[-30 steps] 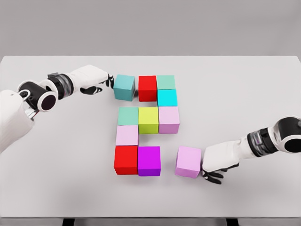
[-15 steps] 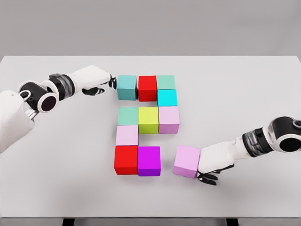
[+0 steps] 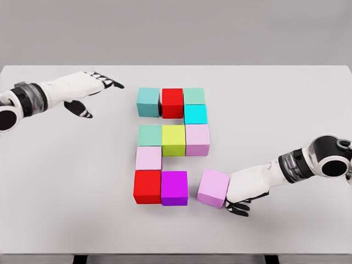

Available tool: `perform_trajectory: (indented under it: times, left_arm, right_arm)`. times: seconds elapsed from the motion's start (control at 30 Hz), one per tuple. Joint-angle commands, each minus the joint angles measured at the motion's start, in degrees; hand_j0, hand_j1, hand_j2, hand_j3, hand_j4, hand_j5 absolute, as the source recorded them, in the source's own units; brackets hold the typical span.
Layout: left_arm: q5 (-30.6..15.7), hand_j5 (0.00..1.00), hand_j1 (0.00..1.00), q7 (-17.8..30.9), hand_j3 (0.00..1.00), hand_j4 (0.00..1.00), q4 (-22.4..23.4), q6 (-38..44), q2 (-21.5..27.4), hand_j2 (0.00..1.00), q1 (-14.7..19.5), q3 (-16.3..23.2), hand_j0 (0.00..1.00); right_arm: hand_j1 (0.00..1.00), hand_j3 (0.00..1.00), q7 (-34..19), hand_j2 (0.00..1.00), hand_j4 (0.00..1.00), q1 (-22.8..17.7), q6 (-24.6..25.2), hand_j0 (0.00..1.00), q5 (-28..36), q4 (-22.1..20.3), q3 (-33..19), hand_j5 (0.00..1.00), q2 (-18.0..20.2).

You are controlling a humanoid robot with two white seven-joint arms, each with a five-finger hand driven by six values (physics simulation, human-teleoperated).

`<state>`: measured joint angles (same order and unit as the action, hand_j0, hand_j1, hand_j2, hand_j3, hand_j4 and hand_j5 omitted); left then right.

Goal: Assemble the squares on the desktop into the number 2

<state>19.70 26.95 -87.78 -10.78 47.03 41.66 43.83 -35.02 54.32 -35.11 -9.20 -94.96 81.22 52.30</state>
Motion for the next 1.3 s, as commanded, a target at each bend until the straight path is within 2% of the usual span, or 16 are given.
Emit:
perform_trajectory:
  times: [0.0,0.1,0.23,0.33,0.5,1.27]
  left_arm:
    - [-5.46,1.0,1.0,-0.05,1.0,1.0,-2.14,-11.97,5.35,1.0,-0.35,-3.31,1.0]
    - [-6.42,1.0,1.0,-0.05,1.0,1.0,-1.79,-24.22,5.79,1.0,-4.31,-6.3,1.0]
    - [-8.09,1.0,1.0,0.03,1.0,1.0,1.73,-24.22,8.34,1.0,-5.36,-6.39,1.0]
    - [-8.09,1.0,1.0,0.04,1.0,1.0,4.63,-24.22,7.9,1.0,-5.54,-6.39,1.0]
    - [-8.09,1.0,1.0,0.12,1.0,1.0,4.81,-24.22,7.55,1.0,-5.8,-6.39,1.0]
    - [-8.09,1.0,1.0,0.04,1.0,1.0,5.77,-24.22,6.58,1.0,-6.5,-6.39,1.0]
  right_arm:
    - [0.1,0.1,0.02,0.1,0.1,0.0,0.11,0.1,-0.03,0.38,-0.01,0.1,0.26]
    - [0.11,0.11,0.02,0.11,0.11,-0.09,0.11,0.11,-0.12,1.09,-0.1,0.11,0.61]
    - [0.11,0.11,0.02,0.11,0.11,0.35,0.11,0.11,-0.12,2.94,-0.19,0.11,0.35]
    - [0.11,0.11,0.02,0.11,0.11,0.52,0.11,0.11,-0.12,3.2,-0.19,0.11,-0.01]
    - [0.11,0.11,0.02,0.11,0.11,0.08,0.11,0.11,-0.3,3.81,-2.03,0.11,-0.09]
    - [0.11,0.11,0.02,0.11,0.11,0.61,0.11,0.11,-0.47,4.17,-2.03,0.11,-1.41]
